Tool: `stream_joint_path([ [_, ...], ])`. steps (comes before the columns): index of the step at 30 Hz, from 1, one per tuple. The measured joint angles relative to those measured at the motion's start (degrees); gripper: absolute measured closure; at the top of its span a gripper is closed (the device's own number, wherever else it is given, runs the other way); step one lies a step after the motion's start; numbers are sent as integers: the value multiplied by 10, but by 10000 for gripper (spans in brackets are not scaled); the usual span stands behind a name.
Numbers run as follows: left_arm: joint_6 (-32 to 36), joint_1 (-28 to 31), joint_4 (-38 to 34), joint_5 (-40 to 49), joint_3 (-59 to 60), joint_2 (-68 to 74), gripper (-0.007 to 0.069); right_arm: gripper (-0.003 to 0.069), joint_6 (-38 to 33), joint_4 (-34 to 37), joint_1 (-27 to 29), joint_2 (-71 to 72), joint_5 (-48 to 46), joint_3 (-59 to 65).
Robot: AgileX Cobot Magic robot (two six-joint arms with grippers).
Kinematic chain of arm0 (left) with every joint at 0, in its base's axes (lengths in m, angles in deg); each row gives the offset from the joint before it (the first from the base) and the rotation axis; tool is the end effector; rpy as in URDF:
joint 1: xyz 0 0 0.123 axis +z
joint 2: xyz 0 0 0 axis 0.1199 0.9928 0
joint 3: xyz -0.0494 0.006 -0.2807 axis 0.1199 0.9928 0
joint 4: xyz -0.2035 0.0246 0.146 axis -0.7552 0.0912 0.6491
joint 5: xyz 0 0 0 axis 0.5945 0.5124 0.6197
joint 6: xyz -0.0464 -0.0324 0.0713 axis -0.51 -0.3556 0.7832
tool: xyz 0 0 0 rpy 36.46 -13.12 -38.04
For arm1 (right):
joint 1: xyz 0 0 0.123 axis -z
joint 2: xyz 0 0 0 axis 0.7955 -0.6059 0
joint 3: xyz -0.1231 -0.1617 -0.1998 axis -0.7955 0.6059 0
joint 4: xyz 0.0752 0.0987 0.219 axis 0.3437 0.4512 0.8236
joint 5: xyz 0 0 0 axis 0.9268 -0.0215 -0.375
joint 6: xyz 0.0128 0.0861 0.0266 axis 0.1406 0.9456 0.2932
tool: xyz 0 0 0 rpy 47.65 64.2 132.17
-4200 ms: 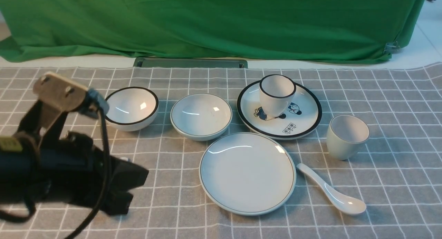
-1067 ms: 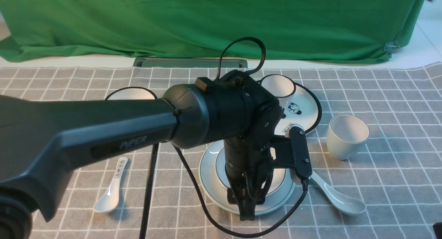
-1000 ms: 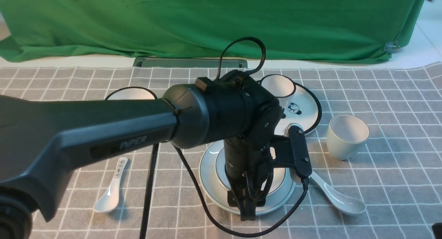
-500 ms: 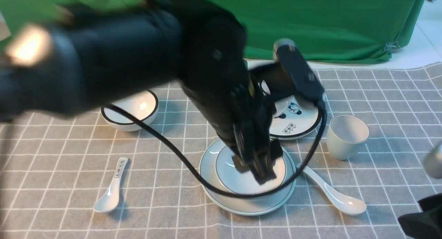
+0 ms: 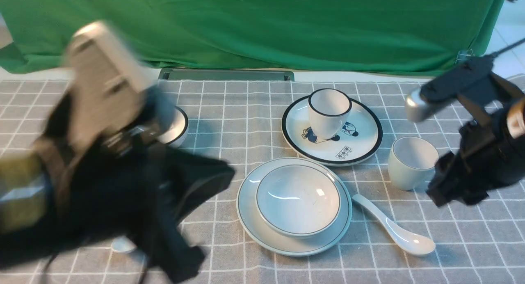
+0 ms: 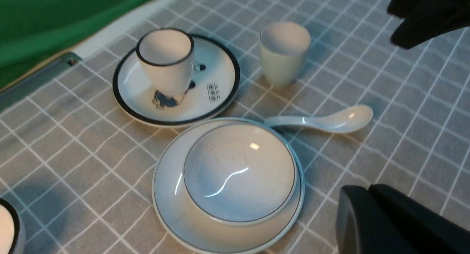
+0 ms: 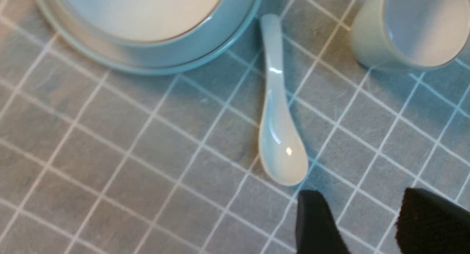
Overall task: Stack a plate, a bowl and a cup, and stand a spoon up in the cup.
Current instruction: Use the right arm to grab a blue teacup
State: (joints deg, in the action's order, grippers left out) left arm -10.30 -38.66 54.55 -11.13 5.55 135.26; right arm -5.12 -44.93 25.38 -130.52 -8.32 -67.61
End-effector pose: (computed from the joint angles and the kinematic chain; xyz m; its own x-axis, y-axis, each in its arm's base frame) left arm 0.1219 -0.1242 0.3416 -0.1652 0.3302 -0.9294 0.7373 0.6672 0.1060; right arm 0.2482 0.1231 0.3178 -0.6746 -0.5575 -0.4839 -0.5720 0.8091 -0.1348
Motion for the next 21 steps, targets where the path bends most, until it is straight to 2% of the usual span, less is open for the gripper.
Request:
stream_joint_path([
  [3, -34, 0, -6, -110, 109, -93, 619, 309, -48, 64, 37, -78, -28, -72],
  [7, -50, 0, -7, -171, 184, -169, 617, 271, -61, 71, 52, -177, -71, -167],
  [10, -52, 0, -7, -174, 205, -201, 615, 221, -62, 66, 62, -224, -114, -220],
  [13, -53, 0, -7, -173, 205, -213, 616, 187, -57, 65, 79, -264, -118, -247],
  [21, -54, 0, -7, -172, 205, -214, 615, 192, -48, 69, 112, -342, -68, -254],
])
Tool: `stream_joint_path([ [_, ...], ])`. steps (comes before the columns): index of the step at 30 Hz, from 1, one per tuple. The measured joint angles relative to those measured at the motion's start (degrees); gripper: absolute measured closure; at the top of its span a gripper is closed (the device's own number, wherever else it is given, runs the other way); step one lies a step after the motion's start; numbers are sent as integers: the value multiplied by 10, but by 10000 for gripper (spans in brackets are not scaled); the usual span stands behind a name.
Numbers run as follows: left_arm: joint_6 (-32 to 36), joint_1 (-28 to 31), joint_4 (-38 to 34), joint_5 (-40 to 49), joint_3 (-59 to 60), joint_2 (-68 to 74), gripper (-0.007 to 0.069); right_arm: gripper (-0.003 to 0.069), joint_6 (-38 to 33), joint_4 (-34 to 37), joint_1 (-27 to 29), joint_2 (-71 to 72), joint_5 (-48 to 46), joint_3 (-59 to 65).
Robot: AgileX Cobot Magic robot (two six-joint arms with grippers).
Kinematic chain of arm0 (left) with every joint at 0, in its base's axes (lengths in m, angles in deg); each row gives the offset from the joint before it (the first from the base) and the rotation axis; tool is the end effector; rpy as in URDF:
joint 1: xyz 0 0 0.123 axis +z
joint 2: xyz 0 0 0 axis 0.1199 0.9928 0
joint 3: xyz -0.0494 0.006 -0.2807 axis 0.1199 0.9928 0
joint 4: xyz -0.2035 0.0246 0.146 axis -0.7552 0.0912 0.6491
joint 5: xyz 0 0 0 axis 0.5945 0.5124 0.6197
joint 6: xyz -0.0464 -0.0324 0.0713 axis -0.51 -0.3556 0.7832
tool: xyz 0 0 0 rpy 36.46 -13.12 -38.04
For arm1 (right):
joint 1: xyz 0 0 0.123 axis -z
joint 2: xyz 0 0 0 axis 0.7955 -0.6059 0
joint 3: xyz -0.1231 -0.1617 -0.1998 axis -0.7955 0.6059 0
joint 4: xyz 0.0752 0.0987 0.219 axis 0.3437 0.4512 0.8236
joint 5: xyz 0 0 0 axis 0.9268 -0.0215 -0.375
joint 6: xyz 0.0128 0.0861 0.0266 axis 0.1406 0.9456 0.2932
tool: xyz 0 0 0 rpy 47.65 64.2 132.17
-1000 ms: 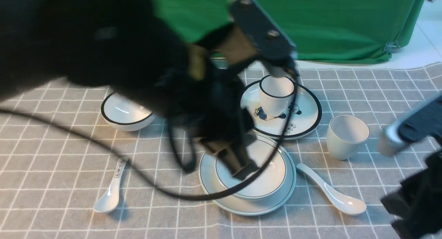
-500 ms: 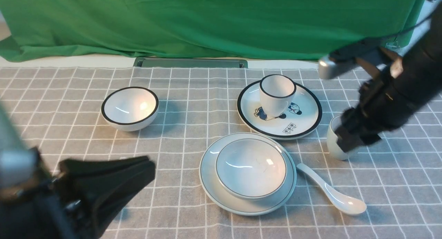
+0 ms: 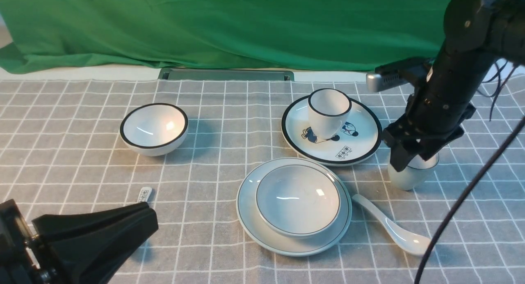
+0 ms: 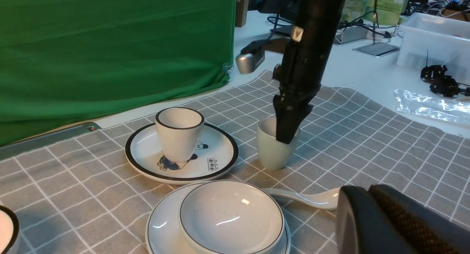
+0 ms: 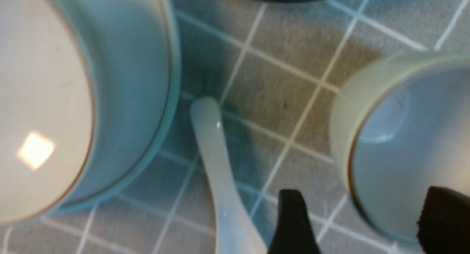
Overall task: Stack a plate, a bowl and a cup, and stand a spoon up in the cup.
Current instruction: Use the right arm to grab a blue teacup
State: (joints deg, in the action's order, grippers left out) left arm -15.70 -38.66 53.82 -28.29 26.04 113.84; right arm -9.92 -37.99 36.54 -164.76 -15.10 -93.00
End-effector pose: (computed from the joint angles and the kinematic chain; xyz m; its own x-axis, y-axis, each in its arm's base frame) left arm 0.0736 -0.0750 0.2982 -0.0273 0.0372 -0.9989 0.7143 0.6998 0.0066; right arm 0.3953 0.1193 0.2318 -0.8528 -0.4566 -0.2534 -0.4716 0.8818 -0.0018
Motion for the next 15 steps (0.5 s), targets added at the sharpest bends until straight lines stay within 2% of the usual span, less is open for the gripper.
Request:
stream_joint_path([
  [2, 0, 0, 0, 0, 0, 0, 615, 213, 0, 2, 0, -17, 14, 0],
  [5, 0, 0, 0, 0, 0, 0, 615, 291, -8, 5, 0, -37, 24, 0],
  [9, -1, 0, 0, 0, 0, 0, 615, 483, -22, 5, 0, -45, 23, 0],
  [10, -1, 0, 0, 0, 0, 0, 615, 550, -26, 5, 0, -43, 21, 0],
  [12, -1, 0, 0, 0, 0, 0, 615, 578, -27, 4, -1, -32, 6, 0],
  [15, -1, 0, 0, 1, 0, 0, 615, 578, -23, 4, -7, -9, -15, 0],
])
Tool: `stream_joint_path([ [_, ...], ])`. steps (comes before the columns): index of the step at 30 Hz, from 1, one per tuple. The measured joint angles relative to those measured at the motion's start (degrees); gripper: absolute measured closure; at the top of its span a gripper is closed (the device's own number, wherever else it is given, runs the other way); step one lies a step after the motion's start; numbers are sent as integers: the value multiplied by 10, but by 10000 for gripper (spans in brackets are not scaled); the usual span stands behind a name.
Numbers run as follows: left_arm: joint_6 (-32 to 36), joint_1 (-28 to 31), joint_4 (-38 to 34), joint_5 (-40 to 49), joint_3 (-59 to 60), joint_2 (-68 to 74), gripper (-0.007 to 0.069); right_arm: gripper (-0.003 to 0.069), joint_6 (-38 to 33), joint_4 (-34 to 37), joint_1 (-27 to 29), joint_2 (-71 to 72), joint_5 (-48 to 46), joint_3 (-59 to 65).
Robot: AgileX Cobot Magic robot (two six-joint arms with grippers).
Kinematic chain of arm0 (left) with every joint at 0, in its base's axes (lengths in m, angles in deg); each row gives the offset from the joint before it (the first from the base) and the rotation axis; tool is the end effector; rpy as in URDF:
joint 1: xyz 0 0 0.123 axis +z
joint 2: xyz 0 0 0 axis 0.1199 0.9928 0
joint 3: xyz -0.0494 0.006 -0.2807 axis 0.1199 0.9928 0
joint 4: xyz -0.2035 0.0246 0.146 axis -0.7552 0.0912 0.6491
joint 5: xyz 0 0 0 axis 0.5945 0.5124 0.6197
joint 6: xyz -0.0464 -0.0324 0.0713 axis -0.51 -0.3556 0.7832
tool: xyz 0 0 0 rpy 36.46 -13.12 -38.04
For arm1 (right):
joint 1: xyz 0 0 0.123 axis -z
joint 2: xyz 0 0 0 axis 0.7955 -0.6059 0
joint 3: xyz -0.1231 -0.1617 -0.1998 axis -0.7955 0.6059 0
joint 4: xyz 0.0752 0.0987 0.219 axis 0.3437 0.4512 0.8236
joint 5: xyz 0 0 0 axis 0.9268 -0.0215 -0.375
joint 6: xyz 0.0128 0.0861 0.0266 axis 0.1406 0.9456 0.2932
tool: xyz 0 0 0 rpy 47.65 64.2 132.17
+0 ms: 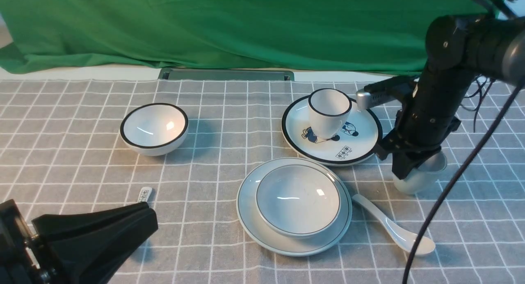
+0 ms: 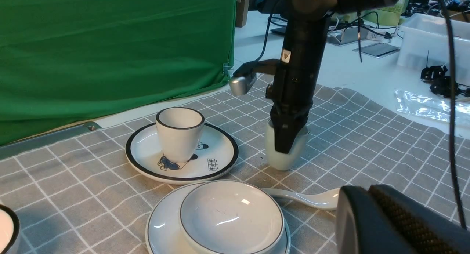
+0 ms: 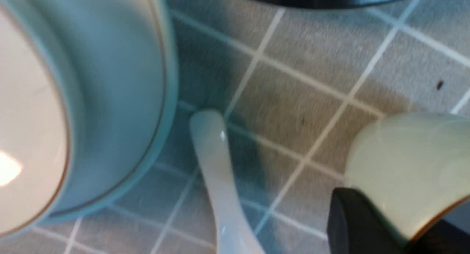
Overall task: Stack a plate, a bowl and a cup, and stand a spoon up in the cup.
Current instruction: Use the right arm to grab a blue teacup, then use the right arm to put the blue teacup into the blue rice bowl in the middle
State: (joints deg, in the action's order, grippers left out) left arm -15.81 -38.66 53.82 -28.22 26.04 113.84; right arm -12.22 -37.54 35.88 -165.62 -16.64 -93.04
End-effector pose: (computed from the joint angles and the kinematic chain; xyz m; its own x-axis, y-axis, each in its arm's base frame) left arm 0.0736 -0.0750 0.2981 -0.0295 0.0368 -0.9989 0.7143 0.6998 0.0046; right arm 0.3931 0.1243 0.2253 -0.8376 -0.5017 -0.2163 -0.5149 0.8572 0.0059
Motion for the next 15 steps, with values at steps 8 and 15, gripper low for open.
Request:
stream_joint_path([
  [8, 14, 0, 7, 2, 0, 0, 615, 578, 19, 32, -166, 120, -26, -1],
  [15, 21, 0, 7, 2, 0, 0, 613, 578, 30, 41, -244, 69, 36, -1],
])
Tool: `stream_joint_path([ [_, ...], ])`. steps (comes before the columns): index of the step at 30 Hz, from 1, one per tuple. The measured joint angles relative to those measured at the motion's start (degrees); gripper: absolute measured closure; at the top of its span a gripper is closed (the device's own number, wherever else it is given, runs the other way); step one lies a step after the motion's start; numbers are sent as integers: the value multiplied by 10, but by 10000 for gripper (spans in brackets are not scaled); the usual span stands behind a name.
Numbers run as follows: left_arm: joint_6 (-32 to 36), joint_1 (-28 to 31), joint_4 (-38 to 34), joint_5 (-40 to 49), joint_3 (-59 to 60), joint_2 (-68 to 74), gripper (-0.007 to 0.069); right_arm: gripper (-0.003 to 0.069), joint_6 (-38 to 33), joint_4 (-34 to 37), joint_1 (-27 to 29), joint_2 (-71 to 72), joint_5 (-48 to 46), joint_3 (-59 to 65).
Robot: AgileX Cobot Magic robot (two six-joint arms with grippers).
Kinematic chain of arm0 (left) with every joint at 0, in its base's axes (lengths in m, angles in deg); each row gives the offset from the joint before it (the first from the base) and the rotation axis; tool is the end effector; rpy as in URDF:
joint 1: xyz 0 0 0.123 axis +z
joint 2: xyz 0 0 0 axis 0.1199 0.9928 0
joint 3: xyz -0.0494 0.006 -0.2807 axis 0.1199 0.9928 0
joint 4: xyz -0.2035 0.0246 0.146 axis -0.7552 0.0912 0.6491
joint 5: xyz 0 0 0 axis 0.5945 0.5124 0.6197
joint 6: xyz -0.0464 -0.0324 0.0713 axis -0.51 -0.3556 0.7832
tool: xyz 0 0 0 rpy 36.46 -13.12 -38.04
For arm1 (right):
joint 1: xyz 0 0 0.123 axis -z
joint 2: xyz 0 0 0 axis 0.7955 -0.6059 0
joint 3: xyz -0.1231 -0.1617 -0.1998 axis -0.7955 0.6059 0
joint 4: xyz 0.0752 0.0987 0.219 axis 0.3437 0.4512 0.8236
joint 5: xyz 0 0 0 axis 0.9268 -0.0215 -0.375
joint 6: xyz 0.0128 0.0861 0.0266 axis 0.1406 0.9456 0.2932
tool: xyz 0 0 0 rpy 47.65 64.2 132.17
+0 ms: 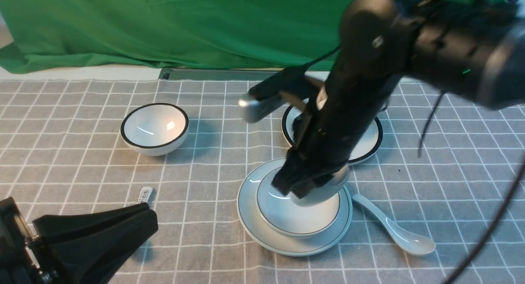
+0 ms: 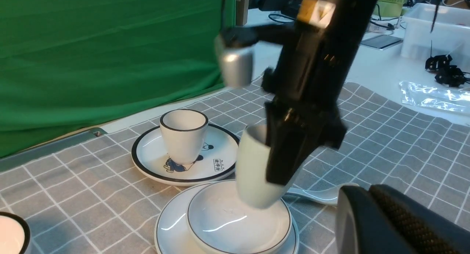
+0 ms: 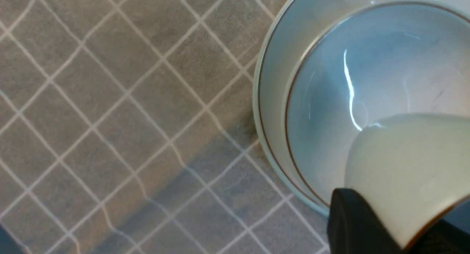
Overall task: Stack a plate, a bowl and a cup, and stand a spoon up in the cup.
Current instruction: Use the right arm to put the blue teacup into the blue rice bowl in the middle
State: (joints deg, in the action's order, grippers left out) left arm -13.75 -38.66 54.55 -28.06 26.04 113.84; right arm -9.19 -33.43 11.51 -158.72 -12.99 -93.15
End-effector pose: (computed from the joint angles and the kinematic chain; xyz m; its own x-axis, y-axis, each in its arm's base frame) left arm 0.0736 -0.0750 0.2978 0.0033 0.0728 -0.9973 0.7146 0.6975 0.0533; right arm 0.2961 0.2731 0.2772 -0.5866 -0.7039 -0.4005 -0.7810 0.6225 0.0499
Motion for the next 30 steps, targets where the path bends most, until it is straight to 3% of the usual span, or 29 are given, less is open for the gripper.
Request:
stream_joint_path([
  [19, 1, 0, 0, 21, 0, 0, 613, 548, 31, -46, 0, -93, 32, -28],
  [24, 1, 0, 0, 21, 0, 0, 613, 442, 33, -46, 0, -93, 30, -28],
  [28, 1, 0, 0, 22, 0, 0, 613, 235, 46, -47, 0, -92, 1, -58],
  [30, 1, 0, 0, 23, 0, 0, 613, 189, 46, -48, 0, -88, -12, -72],
])
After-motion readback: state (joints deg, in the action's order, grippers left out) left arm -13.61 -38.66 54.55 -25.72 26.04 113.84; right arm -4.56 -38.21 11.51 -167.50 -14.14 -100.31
